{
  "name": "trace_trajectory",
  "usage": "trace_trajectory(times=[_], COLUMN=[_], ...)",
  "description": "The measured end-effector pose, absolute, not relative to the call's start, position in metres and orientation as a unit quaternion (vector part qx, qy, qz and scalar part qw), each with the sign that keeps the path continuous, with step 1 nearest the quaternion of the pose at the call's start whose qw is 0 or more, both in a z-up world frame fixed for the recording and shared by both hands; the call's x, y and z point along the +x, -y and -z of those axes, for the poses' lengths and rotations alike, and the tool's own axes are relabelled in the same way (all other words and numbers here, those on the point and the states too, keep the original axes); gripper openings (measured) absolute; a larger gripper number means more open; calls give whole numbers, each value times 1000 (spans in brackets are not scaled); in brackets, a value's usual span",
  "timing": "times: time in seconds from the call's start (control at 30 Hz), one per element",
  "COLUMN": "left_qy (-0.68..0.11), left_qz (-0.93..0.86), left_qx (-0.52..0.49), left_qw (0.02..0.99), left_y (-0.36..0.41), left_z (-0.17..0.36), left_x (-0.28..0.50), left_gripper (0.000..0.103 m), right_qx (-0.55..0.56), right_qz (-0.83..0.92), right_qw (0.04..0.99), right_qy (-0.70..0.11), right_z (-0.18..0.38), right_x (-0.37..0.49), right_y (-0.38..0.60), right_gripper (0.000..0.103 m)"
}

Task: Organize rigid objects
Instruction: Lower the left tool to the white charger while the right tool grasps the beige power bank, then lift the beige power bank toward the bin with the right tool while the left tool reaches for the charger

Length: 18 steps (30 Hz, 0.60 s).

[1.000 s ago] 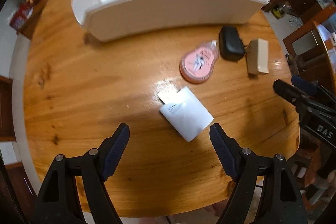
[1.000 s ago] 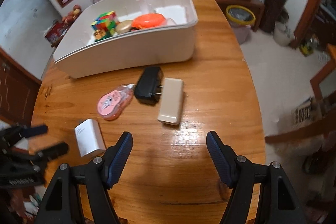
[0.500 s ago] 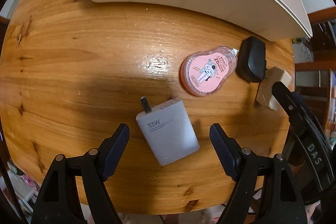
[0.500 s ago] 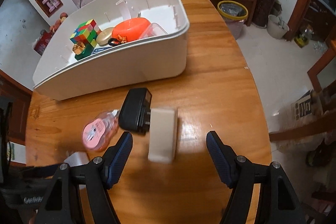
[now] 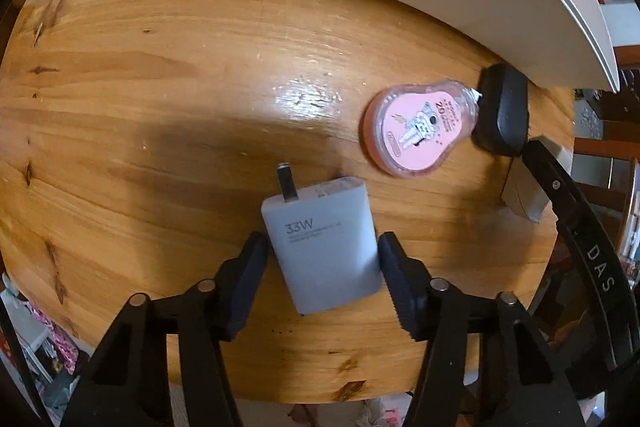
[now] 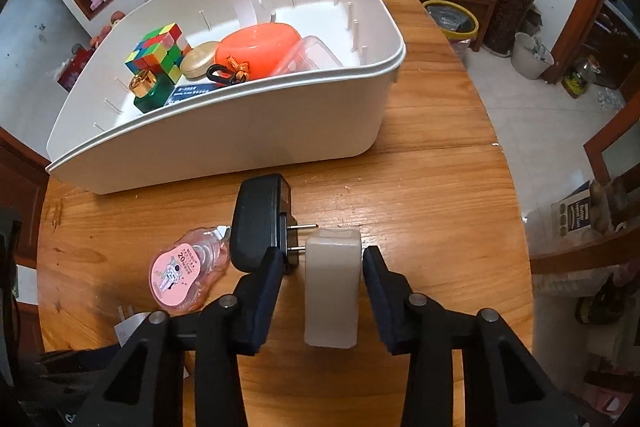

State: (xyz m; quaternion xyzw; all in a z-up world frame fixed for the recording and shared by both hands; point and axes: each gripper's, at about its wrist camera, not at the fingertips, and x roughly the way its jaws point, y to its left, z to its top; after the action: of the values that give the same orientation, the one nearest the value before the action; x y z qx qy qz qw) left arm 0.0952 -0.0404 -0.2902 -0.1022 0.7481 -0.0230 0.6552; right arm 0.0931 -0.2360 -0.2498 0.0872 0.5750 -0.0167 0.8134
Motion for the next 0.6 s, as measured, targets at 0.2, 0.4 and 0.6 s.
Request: trace_trajectory(times=[0.2,0.4,0.6], left_qy=[-745,-741,-736], left_qz=[34,42,54], left_qx=[-100,-92,-77], left_qw=[658,664,670], left_y=[41,40,49], left_z=[290,291,290], left_x=[93,89,86], left_gripper=[57,56,56], right_qx=[121,119,116], right_qz=[9,-1,-1], right_qw=[805,808,814], right_qy=[-581,-578,-570], right_z=[256,262,267], right_x=[89,83,84], right_y=[245,247,246], right_gripper=[42,36,29])
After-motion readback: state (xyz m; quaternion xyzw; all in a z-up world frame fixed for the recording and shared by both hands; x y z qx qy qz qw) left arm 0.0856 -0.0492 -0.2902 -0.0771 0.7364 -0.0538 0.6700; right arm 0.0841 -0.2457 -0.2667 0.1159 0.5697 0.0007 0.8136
